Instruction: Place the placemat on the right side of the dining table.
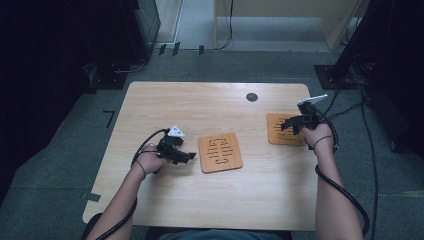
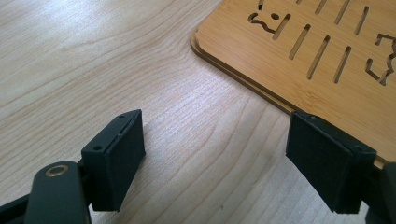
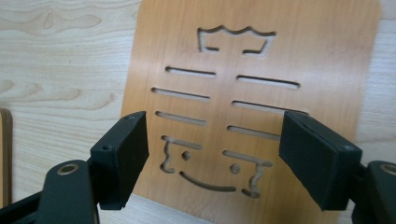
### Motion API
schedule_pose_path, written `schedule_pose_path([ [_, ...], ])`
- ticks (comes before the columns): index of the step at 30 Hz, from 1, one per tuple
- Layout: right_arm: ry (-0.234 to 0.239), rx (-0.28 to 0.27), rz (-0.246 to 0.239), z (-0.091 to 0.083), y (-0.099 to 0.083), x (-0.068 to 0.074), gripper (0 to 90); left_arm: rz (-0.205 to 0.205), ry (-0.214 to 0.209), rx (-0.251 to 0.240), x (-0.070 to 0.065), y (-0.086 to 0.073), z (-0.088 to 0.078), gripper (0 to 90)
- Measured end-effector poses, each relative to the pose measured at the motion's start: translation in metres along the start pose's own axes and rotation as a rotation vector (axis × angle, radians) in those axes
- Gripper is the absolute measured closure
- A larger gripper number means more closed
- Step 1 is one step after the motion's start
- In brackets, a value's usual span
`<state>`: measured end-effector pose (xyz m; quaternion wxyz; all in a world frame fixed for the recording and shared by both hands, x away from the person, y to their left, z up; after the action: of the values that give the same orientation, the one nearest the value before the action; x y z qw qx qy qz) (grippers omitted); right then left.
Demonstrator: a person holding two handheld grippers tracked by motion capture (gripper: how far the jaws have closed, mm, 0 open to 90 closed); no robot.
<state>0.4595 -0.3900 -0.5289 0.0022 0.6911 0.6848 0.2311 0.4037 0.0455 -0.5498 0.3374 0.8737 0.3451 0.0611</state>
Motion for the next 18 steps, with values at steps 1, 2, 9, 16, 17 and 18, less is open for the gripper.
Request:
schedule_pose_path([
  [1,-0.001,0.003,-0.006,0.000,-0.001,0.002,24.1,0.001,0.000,0.001,0.000,0.000,0.000,18.7],
  [2,0.000,0.003,-0.010,0.000,-0.001,0.004,24.0,0.002,0.000,0.001,0.000,0.000,0.000,18.7],
  [9,-0.002,0.013,-0.046,0.002,-0.004,0.017,23.6,0.000,0.000,0.000,0.000,0.000,0.000,18.7],
  [16,-0.001,0.028,-0.093,0.006,-0.010,0.033,23.3,-0.002,0.001,-0.002,0.000,0.000,0.000,18.6],
  [17,-0.004,0.030,-0.102,0.007,-0.011,0.034,23.3,-0.002,0.001,-0.002,0.000,0.000,0.000,18.7],
  [18,-0.006,0.031,-0.107,0.007,-0.011,0.036,23.3,-0.002,0.001,-0.002,0.000,0.000,0.000,18.6],
])
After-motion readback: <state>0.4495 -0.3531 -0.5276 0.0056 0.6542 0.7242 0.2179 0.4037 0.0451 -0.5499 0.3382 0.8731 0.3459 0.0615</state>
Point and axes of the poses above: each handheld gripper's, and its own axes: z roughly forward along the jaws, y roughly out of its top, x roughly to its left, the point moved 6 cm from there along z, roughly forward along the jaws, and after that the axes turned 2 degrees about -z, right-handed, at the moved point
